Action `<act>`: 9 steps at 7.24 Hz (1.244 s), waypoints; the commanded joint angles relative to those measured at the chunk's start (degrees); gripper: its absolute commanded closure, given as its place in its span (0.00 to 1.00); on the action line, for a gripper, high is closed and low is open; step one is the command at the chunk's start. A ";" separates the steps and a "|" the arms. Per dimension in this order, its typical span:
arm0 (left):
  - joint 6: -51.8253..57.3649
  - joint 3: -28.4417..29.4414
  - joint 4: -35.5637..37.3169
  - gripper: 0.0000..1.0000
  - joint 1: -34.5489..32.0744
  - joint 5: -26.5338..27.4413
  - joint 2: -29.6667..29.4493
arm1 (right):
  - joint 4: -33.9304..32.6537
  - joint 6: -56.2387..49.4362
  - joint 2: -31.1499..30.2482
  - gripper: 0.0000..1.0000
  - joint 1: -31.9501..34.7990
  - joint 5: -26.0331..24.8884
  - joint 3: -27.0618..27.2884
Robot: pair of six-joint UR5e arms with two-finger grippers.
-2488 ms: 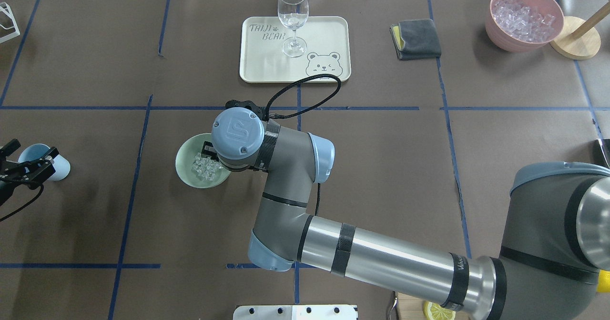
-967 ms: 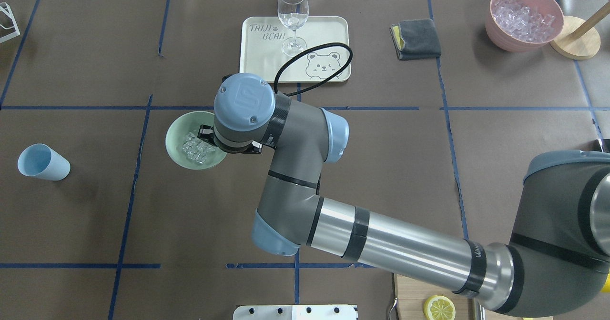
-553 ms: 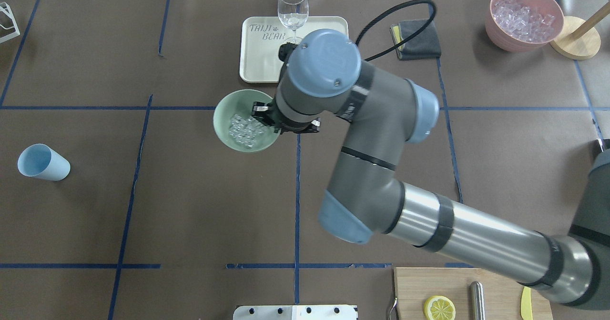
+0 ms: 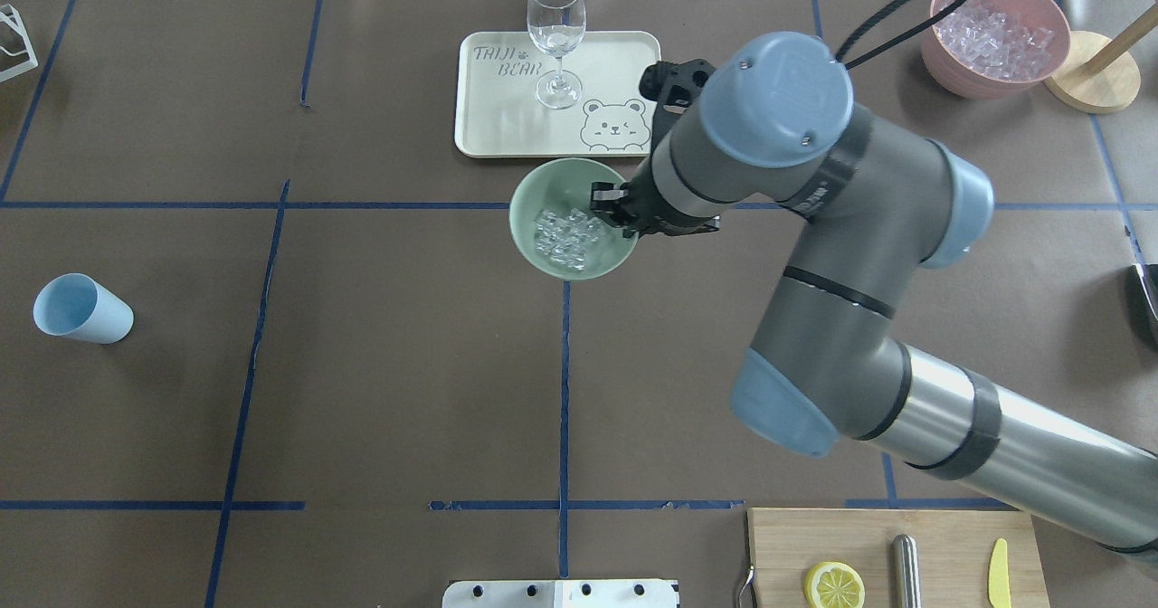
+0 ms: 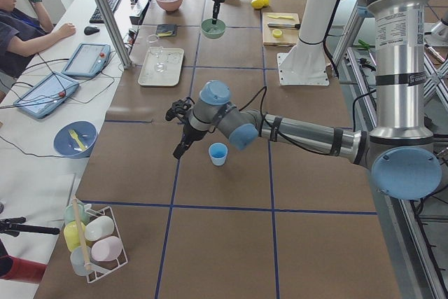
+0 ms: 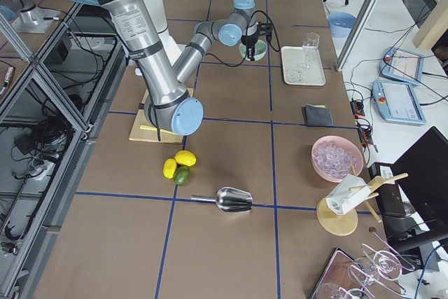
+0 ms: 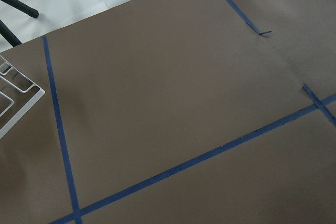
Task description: Pour ice into bowl
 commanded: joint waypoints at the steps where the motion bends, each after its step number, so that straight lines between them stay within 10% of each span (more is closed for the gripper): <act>1: 7.65 0.88 20.94 0.00 -7.38 -6.43 -7.82 | 0.39 -10.01 -8.48 1.00 6.13 3.20 2.43; 3: 7.66 0.88 21.19 0.00 -9.86 -14.02 -5.82 | 8.59 -17.41 -18.73 1.00 11.76 5.67 1.83; 9: 7.48 2.29 20.92 0.00 -12.14 -14.21 -5.55 | 35.01 -20.96 -33.20 1.00 16.89 13.15 -15.14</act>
